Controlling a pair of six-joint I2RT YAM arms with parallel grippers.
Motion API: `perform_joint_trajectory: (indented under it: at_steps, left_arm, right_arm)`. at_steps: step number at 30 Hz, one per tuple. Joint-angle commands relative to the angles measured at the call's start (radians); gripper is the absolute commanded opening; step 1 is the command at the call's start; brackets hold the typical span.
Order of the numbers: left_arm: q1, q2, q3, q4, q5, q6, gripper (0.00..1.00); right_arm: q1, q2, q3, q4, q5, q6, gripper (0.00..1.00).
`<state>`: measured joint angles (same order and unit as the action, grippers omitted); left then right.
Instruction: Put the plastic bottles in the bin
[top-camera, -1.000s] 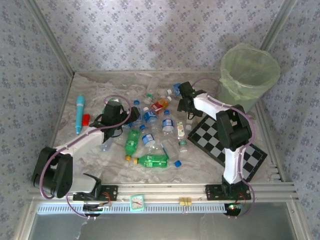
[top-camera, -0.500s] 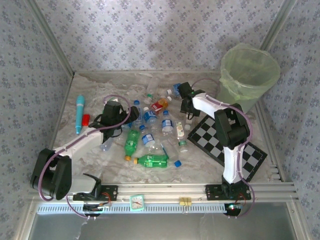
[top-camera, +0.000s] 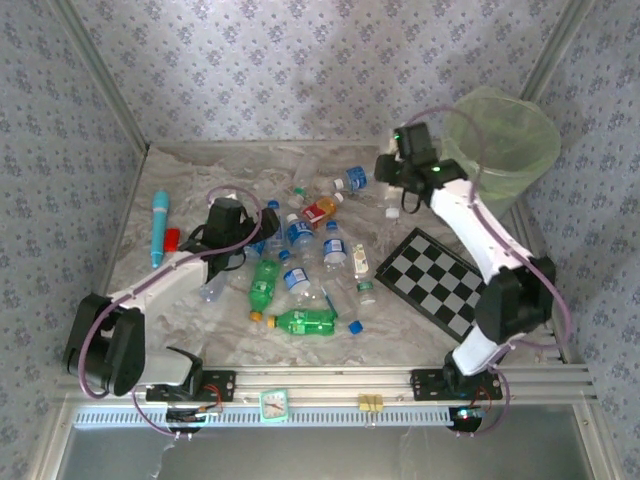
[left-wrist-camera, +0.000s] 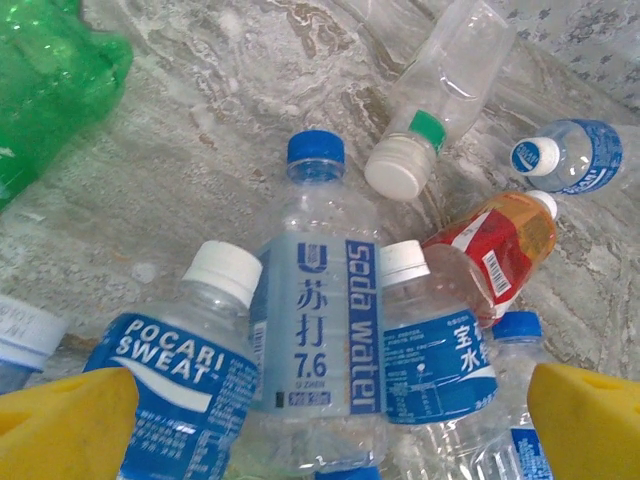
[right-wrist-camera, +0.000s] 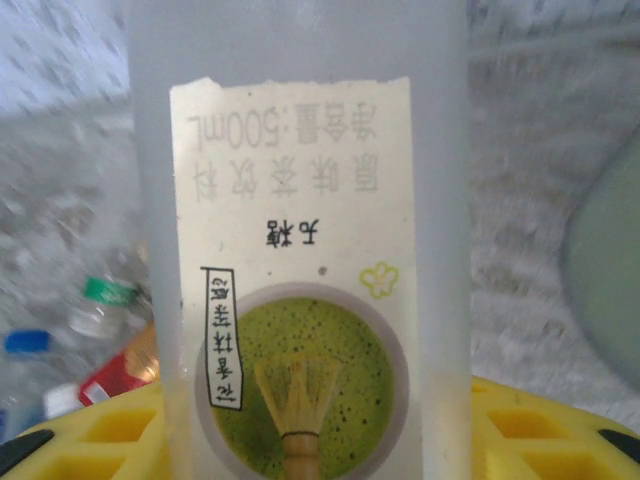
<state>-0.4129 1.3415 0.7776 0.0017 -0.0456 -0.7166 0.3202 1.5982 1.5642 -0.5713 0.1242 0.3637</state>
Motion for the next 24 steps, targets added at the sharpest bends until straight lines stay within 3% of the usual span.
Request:
perform_joint_trajectory:
  at_steps: [1, 6, 13, 19, 24]
  left_arm:
    - [-0.009, 0.027, 0.053, 0.025, 0.026, -0.014, 0.99]
    - [-0.01, 0.043, 0.063, 0.031, 0.038, -0.014, 1.0]
    - [-0.01, 0.044, 0.067, 0.02, 0.037, -0.009, 1.0]
    - [-0.01, 0.038, 0.063, 0.012, 0.035, -0.013, 1.0]
    - [-0.012, 0.033, 0.061, 0.003, 0.033, -0.015, 1.0]
  right_arm:
    - [-0.104, -0.09, 0.063, -0.008, -0.099, -0.062, 0.49]
    - [-0.29, -0.178, 0.089, 0.033, -0.187, -0.032, 0.49]
    - [-0.479, -0.205, 0.098, 0.15, -0.19, 0.012, 0.49]
    - [-0.552, -0.119, 0.158, 0.195, -0.183, 0.012, 0.48]
    - [-0.557, -0.002, 0.243, 0.119, -0.147, -0.042, 0.48]
